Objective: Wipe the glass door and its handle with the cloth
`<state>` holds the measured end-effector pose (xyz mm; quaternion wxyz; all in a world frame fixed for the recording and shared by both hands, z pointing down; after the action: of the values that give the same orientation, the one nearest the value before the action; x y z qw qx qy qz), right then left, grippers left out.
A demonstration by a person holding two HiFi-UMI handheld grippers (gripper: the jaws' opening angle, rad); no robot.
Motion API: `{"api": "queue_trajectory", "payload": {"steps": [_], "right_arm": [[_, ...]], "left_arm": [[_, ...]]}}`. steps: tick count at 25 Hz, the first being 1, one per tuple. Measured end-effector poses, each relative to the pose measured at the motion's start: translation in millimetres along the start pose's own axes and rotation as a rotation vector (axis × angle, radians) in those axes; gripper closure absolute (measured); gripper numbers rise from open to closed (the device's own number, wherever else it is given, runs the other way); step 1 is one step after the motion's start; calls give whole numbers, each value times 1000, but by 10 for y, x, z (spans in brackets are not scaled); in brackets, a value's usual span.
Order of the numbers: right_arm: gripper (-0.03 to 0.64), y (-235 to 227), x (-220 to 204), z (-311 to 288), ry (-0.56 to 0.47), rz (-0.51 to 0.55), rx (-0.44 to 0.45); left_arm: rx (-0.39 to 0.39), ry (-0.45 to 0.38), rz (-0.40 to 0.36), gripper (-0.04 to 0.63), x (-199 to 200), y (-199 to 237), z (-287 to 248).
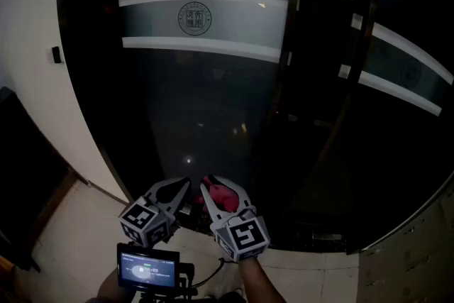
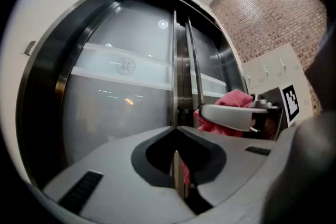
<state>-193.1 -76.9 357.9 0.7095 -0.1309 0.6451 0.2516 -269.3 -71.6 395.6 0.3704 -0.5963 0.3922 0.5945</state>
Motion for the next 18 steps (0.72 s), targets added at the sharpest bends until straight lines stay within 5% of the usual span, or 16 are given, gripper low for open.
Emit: {"api": "queue_trajectory", "payload": {"steps": [9, 18], "right_arm": [[540, -229, 38, -1126, -37, 12, 138], [540, -668, 296, -2620, -113, -13, 314]], "left_arm": [[57, 10, -34, 584, 159, 842, -399], [214, -7, -69, 584, 671, 2100, -918]]}}
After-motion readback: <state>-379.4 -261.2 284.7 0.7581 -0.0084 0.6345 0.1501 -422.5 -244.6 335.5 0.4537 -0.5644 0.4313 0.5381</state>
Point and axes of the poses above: the fingertips, and each gripper's own axes: z backward along the fingers, y to its left, x out of its top, the point moved 2 cm from there along z, backward along the fingers, and after that the axes turned 4 degrees about y, right-handed, at the moved point
